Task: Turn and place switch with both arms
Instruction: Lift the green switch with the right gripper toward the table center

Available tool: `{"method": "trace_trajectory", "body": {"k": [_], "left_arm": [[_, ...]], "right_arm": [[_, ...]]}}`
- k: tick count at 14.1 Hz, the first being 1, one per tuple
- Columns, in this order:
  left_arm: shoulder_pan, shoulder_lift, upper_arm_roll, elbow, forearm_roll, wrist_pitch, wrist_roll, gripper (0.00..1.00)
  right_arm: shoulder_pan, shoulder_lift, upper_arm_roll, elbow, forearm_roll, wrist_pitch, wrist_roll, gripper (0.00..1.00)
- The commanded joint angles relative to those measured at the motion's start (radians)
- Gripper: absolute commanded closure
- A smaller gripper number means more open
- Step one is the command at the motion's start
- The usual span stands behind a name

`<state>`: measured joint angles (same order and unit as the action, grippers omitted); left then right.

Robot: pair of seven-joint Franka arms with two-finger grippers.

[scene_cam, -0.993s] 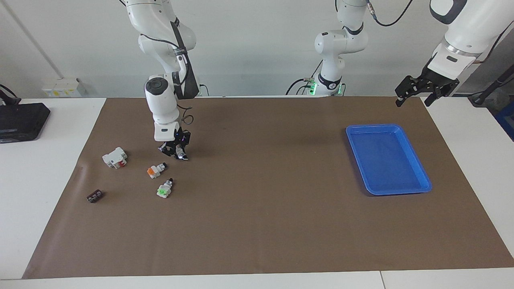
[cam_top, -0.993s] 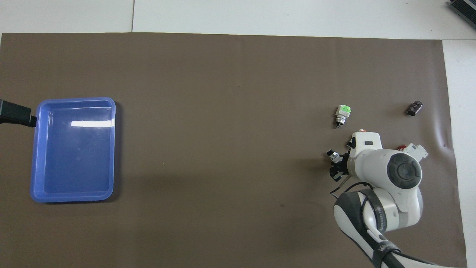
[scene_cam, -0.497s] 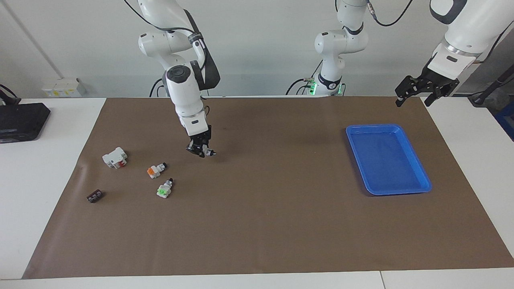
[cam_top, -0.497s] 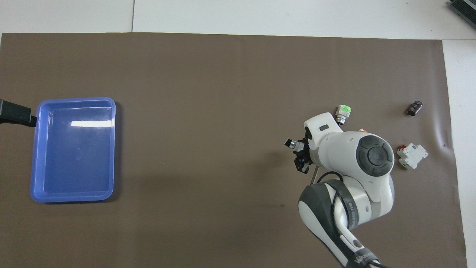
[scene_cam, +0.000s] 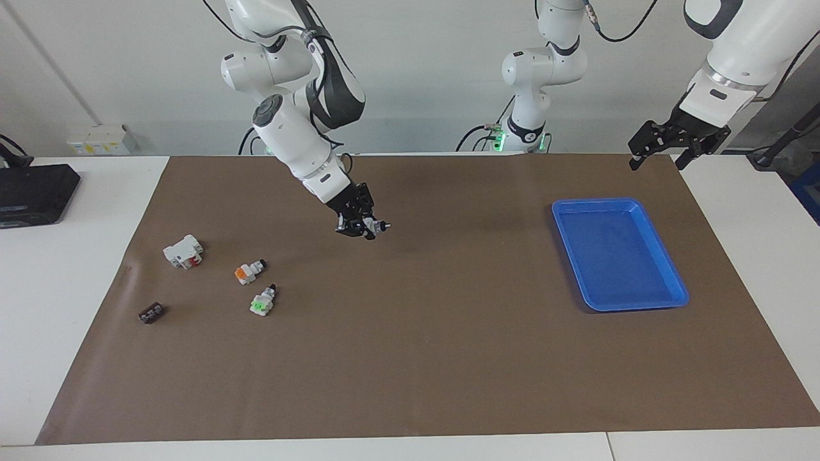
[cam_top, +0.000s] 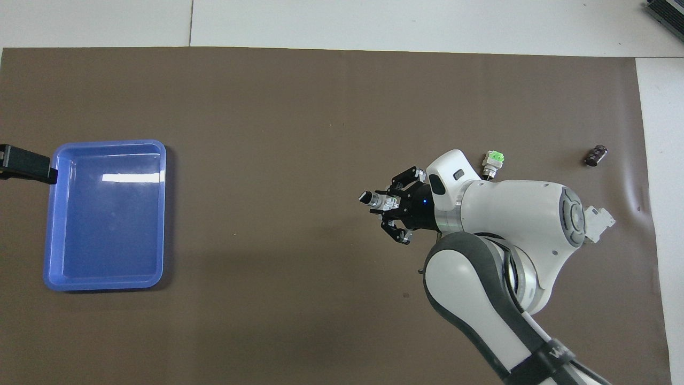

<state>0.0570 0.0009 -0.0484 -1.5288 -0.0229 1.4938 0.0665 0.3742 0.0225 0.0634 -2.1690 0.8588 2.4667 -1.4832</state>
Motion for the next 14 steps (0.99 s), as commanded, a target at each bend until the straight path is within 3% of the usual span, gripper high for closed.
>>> {"method": "trace_trajectory", "body": {"k": [1,5,9,14], "left_arm": [[-0.044,-0.065,-0.002,-0.109,0.009,0.04,-0.001,0.0],[-0.097,-0.081,-0.03,-0.137,-0.009,0.066,-0.063,0.0],[-0.105,-0.09,-0.03,-0.169,-0.242,0.146,-0.096,0.0],[-0.157,-0.121,-0.034,-0.263,-0.383,0.307,-0.062,0.04]], "right_arm": [[-0.006,0.016,0.064,0.043,0.155,0.006,-0.071,1.0],[0.09,0.069,0.067,0.153,0.166,0.135,0.032,1.0],[0.181,0.102,0.067,0.215,0.151,0.236,0.135,1.0],[0.213,0.103,0.067,0.215,0.151,0.28,0.158,1.0]]}}
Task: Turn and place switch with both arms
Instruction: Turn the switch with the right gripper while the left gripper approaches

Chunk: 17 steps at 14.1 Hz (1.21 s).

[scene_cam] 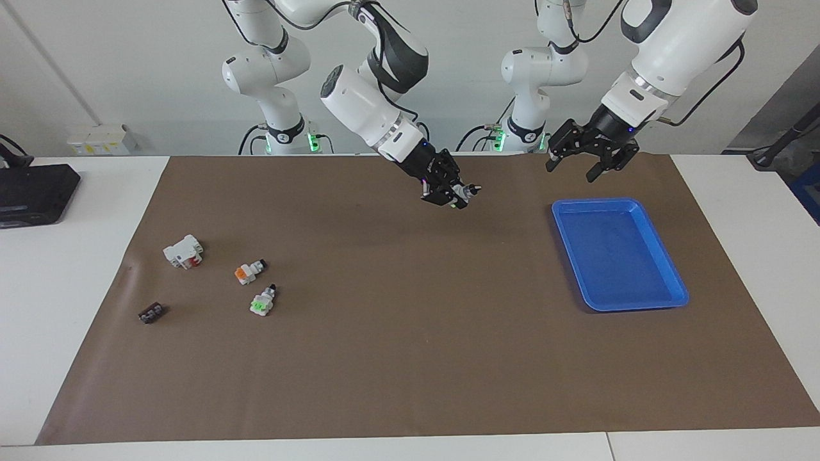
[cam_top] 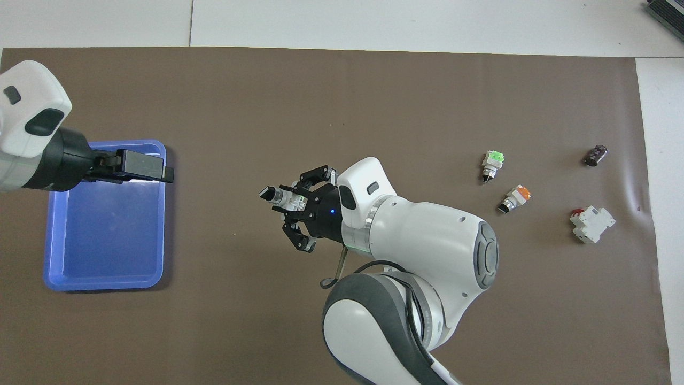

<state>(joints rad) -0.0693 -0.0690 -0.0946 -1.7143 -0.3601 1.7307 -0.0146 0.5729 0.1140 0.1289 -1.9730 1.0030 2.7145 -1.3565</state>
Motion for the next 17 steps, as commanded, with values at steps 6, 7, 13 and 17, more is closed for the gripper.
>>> {"method": "trace_trajectory", "body": {"k": [6,7,13,17], "left_arm": [[-0.07,-0.052,0.007,-0.097,-0.126,0.107,-0.381,0.21],[-0.07,-0.052,0.007,-0.097,-0.126,0.095,-0.451,0.21],[-0.041,-0.057,0.019,-0.093,-0.123,0.035,-1.01,0.24],[-0.058,-0.055,0.015,-0.091,-0.074,0.035,-1.561,0.25]], "right_arm": [[0.062,0.018,0.002,0.017,0.005,0.09,0.051,1.0],[0.062,0.018,0.002,0.019,0.005,0.091,0.051,1.0],[0.062,0.019,0.002,0.02,0.005,0.093,0.057,1.0],[0.062,0.019,0.0,0.02,0.005,0.094,0.057,1.0]]}}
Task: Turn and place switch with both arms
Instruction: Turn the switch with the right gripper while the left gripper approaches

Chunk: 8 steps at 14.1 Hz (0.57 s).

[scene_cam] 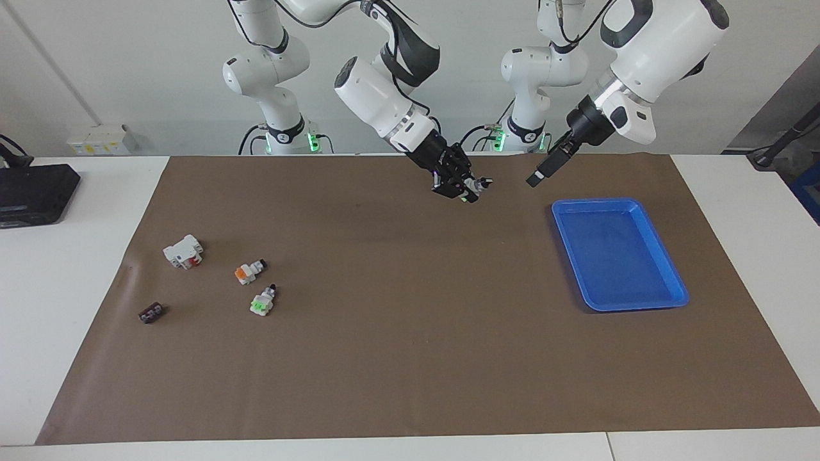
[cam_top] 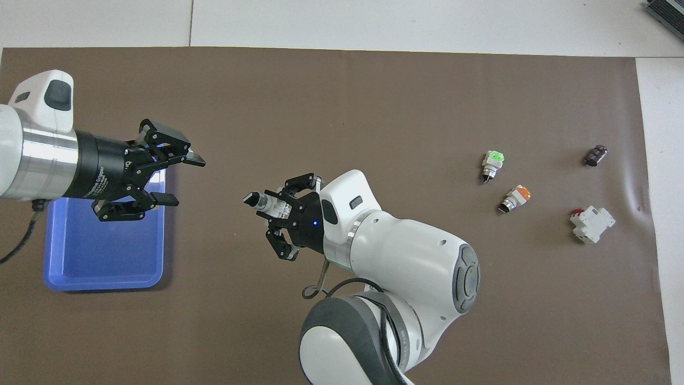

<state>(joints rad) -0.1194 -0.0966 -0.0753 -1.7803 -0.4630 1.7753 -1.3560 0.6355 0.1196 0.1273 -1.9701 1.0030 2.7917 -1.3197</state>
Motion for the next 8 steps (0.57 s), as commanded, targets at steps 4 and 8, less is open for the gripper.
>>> {"method": "trace_trajectory", "body": {"k": [4,8], "left_arm": [[-0.026,-0.043,-0.012,-0.037,0.046,-0.089,-0.512,0.36],[-0.087,-0.089,-0.037,-0.109,0.04,-0.12,-0.58,0.4]], "right_arm": [[0.0,0.014,0.002,0.017,0.005,0.028,0.02,1.0],[0.0,0.014,0.003,0.017,0.005,0.028,0.02,1.0]]}}
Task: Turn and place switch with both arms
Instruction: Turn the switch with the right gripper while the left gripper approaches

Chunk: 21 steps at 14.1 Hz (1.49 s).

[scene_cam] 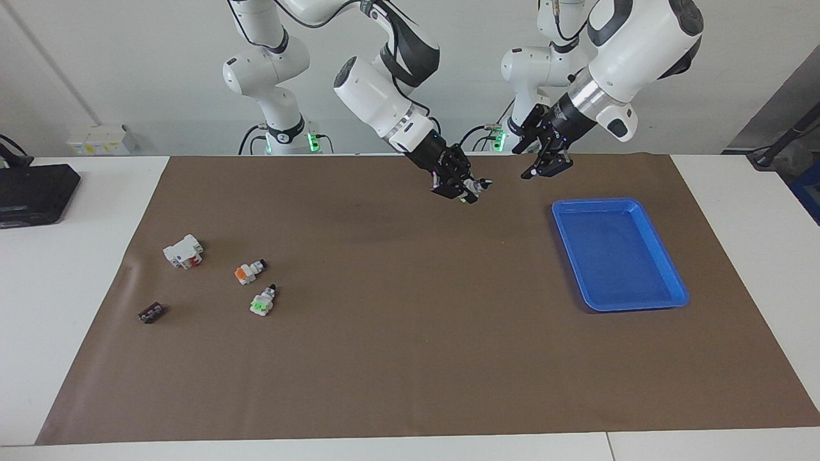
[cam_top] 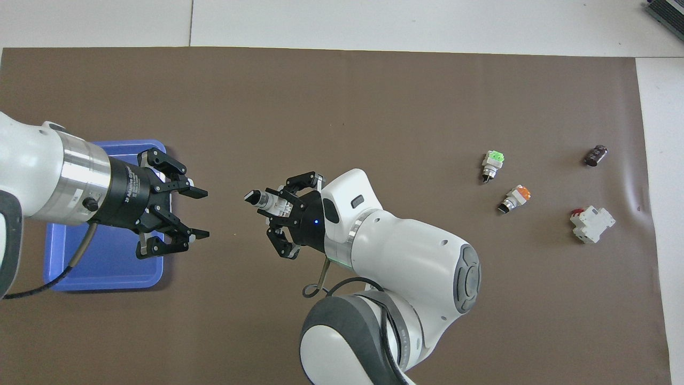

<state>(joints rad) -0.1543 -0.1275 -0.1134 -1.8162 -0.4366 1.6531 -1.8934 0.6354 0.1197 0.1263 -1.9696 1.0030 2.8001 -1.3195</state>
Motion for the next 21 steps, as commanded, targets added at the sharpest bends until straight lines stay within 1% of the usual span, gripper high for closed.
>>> {"method": "trace_trajectory", "body": {"k": [1,3,6,8,9,11,12,13,14,18,20,21], "left_arm": [[-0.065,-0.058,0.0,-0.077,0.001,0.005,-0.044,0.42],[-0.061,-0.052,0.001,-0.072,-0.046,0.02,-0.055,0.44],[-0.03,-0.034,0.008,-0.061,-0.071,0.057,-0.056,0.45],[0.013,0.02,0.009,-0.028,-0.071,0.086,-0.056,0.45],[0.016,0.046,0.009,-0.005,-0.071,0.086,-0.058,0.45],[0.016,0.065,0.011,0.011,-0.086,0.111,-0.079,0.46],[0.016,0.098,0.011,0.046,-0.099,0.134,-0.102,0.47],[0.016,0.133,0.009,0.092,-0.1,0.123,-0.104,0.48],[0.013,0.147,0.009,0.112,-0.102,0.117,-0.104,0.48],[-0.01,0.161,0.003,0.11,-0.102,0.119,-0.119,0.48],[-0.05,0.161,0.005,0.101,-0.102,0.116,-0.125,0.48],[-0.051,0.161,0.003,0.1,-0.102,0.103,-0.137,0.49]], "right_arm": [[0.0,0.014,0.004,0.017,0.005,0.019,0.023,1.0],[0.0,0.014,0.004,0.017,0.005,0.019,0.037,1.0],[0.0,0.014,0.004,0.017,0.005,0.019,0.039,1.0],[0.0,0.014,0.003,0.017,0.002,0.019,0.036,1.0],[0.0,0.014,0.003,0.017,-0.004,0.021,0.034,1.0],[0.0,0.021,0.003,0.017,-0.059,0.022,0.033,1.0],[0.0,0.021,0.003,0.017,-0.076,0.021,0.034,1.0],[0.0,0.021,0.003,0.017,-0.078,0.021,0.034,1.0],[0.0,0.021,0.003,0.017,-0.078,0.021,0.033,1.0],[0.0,0.021,0.003,0.015,-0.08,0.022,0.034,1.0],[0.0,0.021,0.003,0.015,-0.08,0.033,0.034,1.0],[0.0,0.021,0.003,0.015,-0.08,0.033,0.034,1.0]]}}
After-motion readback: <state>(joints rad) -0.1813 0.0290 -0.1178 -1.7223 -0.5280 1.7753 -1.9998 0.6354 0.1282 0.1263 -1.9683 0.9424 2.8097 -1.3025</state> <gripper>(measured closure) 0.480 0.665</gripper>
